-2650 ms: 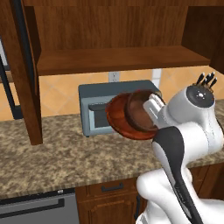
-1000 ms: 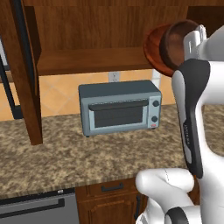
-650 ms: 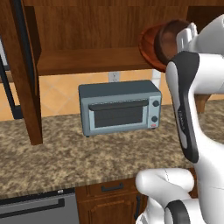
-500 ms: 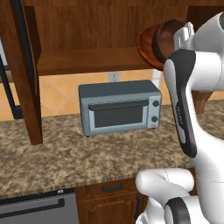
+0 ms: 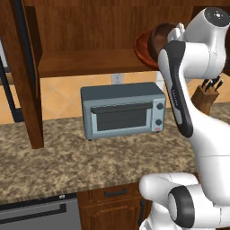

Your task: Pick up the bowls on the counter and stack them on top of one another in the open cabinet. Place the smaller bowl on top of the larger bowl.

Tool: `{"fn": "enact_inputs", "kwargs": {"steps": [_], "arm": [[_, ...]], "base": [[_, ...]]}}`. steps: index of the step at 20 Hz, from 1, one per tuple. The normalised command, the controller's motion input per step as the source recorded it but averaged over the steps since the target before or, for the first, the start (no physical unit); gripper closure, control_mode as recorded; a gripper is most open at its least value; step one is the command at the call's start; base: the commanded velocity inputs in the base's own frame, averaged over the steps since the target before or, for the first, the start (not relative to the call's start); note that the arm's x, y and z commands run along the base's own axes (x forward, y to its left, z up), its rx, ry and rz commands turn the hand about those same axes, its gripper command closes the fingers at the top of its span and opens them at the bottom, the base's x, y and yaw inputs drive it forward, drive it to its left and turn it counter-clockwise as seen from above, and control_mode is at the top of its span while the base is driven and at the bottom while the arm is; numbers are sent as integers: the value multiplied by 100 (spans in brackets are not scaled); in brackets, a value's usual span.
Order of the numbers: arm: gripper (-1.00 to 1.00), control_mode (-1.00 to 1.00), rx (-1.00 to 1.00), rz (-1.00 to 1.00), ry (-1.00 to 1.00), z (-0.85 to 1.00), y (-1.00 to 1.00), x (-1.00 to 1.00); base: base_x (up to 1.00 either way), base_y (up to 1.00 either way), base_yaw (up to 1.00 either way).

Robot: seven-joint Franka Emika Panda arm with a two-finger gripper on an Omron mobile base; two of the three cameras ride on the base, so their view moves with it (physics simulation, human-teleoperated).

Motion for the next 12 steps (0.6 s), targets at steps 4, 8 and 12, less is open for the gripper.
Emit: {"fn": "enact_inputs", "kwargs": {"steps": [4,8,12], "arm": [[100,-100,0,2,5,0,-3,67],[100,-100,0,2,1,-7,0,67],[100,-100,0,2,0,-15,-4,59]], "base": [[0,0,0],[0,0,0],[0,0,0]]}}
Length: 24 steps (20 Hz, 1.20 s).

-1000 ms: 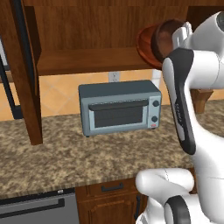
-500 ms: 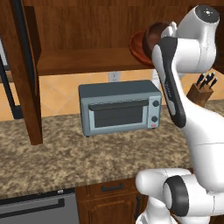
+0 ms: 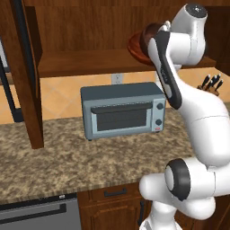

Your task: Pick up the bowls on the counter and stack them on top of one another in the open cabinet. Place the smaller bowl on top of the larger bowl.

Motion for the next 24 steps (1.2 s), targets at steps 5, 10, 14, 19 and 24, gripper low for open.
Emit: {"fn": "enact_inputs", "kwargs": {"steps": [5,10,14,19,24], "arm": [[100,-100,0,1,2,-18,-3,69],[100,-100,0,0,2,-23,0,70],[100,-100,0,1,0,-13,-3,67],[100,-100,0,2,0,-12,-10,64],[-100,-100,0,2,-1,-31,-3,51]], "base": [[0,0,0],[0,0,0],[0,0,0],[0,0,0],[0,0,0]]}}
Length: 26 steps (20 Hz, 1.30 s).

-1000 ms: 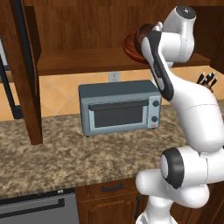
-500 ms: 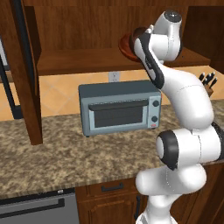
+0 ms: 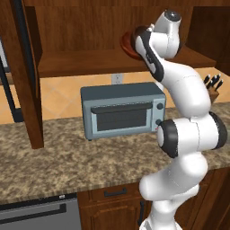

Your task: Pick up the bowls on the counter and stack them on top of one another in the open cabinet. Place the smaller bowl on top of the larger bowl.

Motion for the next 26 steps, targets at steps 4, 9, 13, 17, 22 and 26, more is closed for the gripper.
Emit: {"fn": "enact_inputs", "kwargs": {"steps": [4,9,13,17,22,26], "arm": [[-100,-100,0,0,-9,-18,0,44],[-100,-100,0,0,-10,0,0,14],[-100,-100,1,0,-24,11,0,-27],[-100,-100,0,4,-30,29,0,-71],[-100,-100,0,7,-30,14,0,-100],[-100,-100,4,11,-24,32,0,-100]], "base": [[0,0,0],[0,0,0],[0,0,0],[0,0,0],[0,0,0],[0,0,0]]}}
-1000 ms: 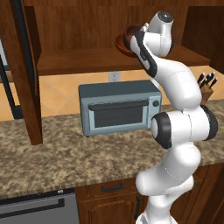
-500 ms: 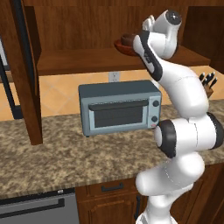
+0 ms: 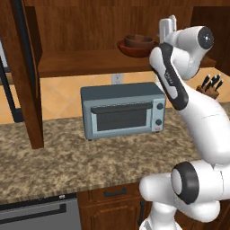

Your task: Pick up the bowls on the counter and stack them on top of one another in the open cabinet. Place the smaller bowl on top of the larger bowl.

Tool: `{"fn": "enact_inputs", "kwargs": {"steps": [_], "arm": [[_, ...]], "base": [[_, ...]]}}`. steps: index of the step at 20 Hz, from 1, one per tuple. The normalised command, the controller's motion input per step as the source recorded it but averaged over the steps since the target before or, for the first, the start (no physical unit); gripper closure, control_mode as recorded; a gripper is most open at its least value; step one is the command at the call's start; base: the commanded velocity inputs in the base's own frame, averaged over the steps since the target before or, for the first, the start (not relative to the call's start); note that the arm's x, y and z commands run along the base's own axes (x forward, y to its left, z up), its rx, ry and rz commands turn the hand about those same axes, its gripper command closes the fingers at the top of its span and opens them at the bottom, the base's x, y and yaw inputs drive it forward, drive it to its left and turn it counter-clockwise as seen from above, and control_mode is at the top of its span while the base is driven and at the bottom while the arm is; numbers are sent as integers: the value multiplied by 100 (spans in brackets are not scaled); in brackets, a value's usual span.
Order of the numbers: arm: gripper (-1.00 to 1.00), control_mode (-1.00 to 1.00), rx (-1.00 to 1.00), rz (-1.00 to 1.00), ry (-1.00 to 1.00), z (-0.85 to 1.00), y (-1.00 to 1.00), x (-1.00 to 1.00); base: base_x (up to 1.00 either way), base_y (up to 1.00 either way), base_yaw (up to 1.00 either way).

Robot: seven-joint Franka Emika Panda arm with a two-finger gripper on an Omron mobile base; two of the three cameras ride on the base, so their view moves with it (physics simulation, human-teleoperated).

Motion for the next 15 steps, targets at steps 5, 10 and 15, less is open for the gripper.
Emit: {"fn": "enact_inputs", "kwargs": {"steps": [5,10,15], "arm": [[-100,-100,0,6,-2,10,0,-100],[-100,-100,0,7,1,0,0,-100],[-100,-100,0,7,10,-29,0,-100]], "base": [[0,0,0],[0,0,0],[0,0,0]]}}
